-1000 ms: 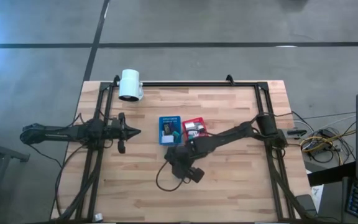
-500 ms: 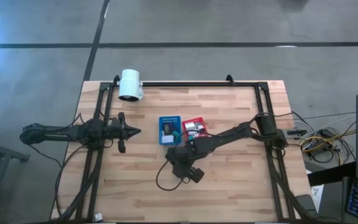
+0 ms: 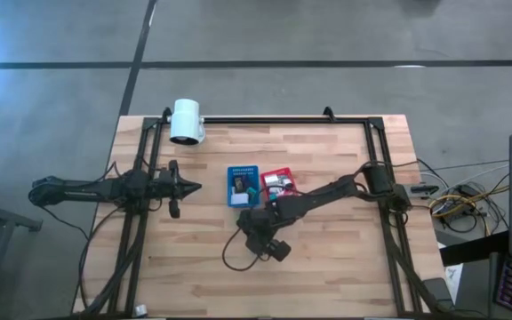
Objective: Pick & Place Office items
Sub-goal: Put the blue charger adapter into the red bin
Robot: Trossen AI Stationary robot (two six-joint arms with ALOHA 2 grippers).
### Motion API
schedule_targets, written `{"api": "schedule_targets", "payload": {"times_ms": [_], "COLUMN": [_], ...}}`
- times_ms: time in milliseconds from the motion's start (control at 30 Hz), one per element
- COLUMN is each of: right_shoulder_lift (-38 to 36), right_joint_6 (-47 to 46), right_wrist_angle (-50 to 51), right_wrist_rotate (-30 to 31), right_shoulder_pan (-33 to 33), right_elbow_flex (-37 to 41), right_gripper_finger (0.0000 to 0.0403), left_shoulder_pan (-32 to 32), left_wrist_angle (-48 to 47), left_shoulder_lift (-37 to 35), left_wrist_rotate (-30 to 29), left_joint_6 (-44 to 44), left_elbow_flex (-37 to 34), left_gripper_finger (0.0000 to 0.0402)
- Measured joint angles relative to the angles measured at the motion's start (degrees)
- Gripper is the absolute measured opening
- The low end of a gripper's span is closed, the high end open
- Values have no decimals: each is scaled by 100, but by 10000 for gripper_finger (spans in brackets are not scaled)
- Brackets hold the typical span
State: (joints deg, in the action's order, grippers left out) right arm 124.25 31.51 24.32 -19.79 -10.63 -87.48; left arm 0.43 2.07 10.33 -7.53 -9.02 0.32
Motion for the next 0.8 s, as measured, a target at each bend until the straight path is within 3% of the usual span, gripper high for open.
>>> {"api": "schedule_targets", "payload": {"times_ms": [800], "right_shoulder_lift": [33], "right_joint_6": [-134], "right_wrist_angle": [77], "right_wrist_rotate": [-150], "right_shoulder_pan": [52], "right_elbow_flex": [28], "right_gripper_finger": [148], "left_shoulder_pan": [0], "left_wrist_angle": [-26], "left_shoulder_lift": [0], "left_wrist_rotate": [-2], "left_joint_6": [4], "left_elbow_flex": [0], "left_gripper_finger": [9]}}
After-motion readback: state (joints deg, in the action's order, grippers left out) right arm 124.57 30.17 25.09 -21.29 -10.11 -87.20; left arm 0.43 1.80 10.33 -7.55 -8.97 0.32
